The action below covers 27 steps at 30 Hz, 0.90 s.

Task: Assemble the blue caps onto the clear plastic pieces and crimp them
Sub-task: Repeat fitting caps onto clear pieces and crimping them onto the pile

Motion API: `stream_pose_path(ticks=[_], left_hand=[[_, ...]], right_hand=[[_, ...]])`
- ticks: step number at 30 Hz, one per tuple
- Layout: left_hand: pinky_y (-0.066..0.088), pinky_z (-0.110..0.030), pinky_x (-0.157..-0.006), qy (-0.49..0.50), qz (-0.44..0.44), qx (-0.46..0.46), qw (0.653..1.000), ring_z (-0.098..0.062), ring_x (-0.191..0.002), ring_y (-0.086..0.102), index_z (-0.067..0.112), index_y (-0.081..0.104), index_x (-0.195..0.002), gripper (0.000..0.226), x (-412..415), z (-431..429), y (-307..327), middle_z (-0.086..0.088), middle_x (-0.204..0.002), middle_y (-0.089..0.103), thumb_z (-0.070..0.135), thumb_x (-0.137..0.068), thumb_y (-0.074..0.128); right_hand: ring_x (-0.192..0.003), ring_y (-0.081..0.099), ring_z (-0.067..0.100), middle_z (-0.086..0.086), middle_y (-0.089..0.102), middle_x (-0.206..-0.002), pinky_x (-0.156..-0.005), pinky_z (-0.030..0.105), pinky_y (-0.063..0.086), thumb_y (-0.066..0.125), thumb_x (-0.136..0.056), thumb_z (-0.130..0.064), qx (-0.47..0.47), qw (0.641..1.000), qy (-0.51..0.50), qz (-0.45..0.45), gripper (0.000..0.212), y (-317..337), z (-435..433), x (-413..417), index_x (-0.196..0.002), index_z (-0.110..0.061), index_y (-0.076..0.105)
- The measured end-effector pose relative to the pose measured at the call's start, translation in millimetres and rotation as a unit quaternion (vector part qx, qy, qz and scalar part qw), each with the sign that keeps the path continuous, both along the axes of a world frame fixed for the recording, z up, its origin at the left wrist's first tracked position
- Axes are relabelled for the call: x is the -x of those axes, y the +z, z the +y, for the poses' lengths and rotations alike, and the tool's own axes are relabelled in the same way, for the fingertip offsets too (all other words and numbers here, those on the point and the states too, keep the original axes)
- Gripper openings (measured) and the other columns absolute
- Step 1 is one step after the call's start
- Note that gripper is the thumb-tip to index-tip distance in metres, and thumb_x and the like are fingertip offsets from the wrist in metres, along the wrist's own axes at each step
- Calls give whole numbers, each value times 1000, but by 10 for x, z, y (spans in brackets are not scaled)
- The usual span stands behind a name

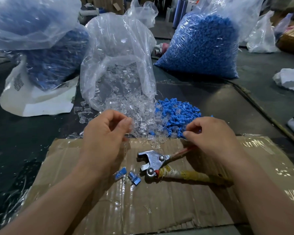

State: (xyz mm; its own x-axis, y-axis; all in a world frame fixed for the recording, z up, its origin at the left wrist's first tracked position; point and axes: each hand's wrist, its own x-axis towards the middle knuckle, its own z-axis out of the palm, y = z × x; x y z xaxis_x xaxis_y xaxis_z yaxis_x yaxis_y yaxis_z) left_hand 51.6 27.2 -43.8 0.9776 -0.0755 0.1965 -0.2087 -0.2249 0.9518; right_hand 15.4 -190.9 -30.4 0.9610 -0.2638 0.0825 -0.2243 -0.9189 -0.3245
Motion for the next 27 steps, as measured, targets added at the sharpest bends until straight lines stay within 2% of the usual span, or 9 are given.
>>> stream_pose_path(ticks=[3, 6, 10, 15, 19, 23, 27], left_hand=[[50, -17, -52, -32, 67, 67, 995, -10, -62, 64, 14, 65, -79, 6, -13, 9, 5, 1, -75, 69, 17, -82, 61], [52, -21, -53, -61, 123, 128, 982, -14, -62, 66, 11, 66, -79, 15, -26, 34, 12, -6, -78, 71, 23, -72, 61], [54, -21, -59, -103, 154, 160, 970, -16, -66, 67, 8, 67, -81, 18, -27, 27, 20, -8, -81, 71, 16, -66, 61], [55, -22, -58, -111, 155, 133, 973, -14, -62, 65, 10, 69, -77, 17, -3, 31, 57, -4, -70, 69, 17, -63, 63], [50, -17, -51, -112, 143, 97, 979, -7, -52, 58, 18, 70, -69, 11, 19, 26, 91, 6, -59, 64, 21, -61, 64], [48, -15, -51, -116, 127, 77, 982, -7, -51, 57, 16, 68, -73, 5, 35, 20, 96, 5, -55, 62, 16, -69, 65], [49, -15, -51, -113, 125, 76, 983, -7, -51, 56, 14, 68, -74, 5, 36, 30, 101, 6, -56, 62, 10, -75, 65]], right_hand=[[-85, 52, 10, -11, 57, -90, -72, 28, 43, 66, -79, -42, 20, 999, 6, 37, 26, -37, 38, -33, -101, -29, 64], [-83, 51, 9, -12, 54, -87, -71, 26, 40, 66, -81, -37, 22, 999, 20, 27, 26, -49, 54, -46, -105, -27, 64], [-79, 50, 6, -16, 52, -78, -74, 26, 42, 62, -85, -34, 10, 999, 36, 23, 26, -48, 41, -21, -110, -29, 64], [-76, 48, 4, -17, 49, -77, -71, 23, 37, 59, -88, -30, 11, 998, 55, 8, 26, -57, 40, -16, -114, -29, 62], [-73, 49, 4, -13, 57, -81, -68, 23, 33, 55, -90, -21, -23, 998, 39, -50, 14, -48, 31, -4, -98, -23, 67], [-71, 45, -1, -12, 53, -82, -61, 18, 32, 54, -91, -22, -3, 998, 55, -11, 10, -58, 39, -14, -87, -26, 63], [-80, 47, 5, -11, 51, -90, -73, 21, 33, 55, -89, -27, -3, 998, 35, -54, 16, -62, 42, -22, -103, -25, 64]])
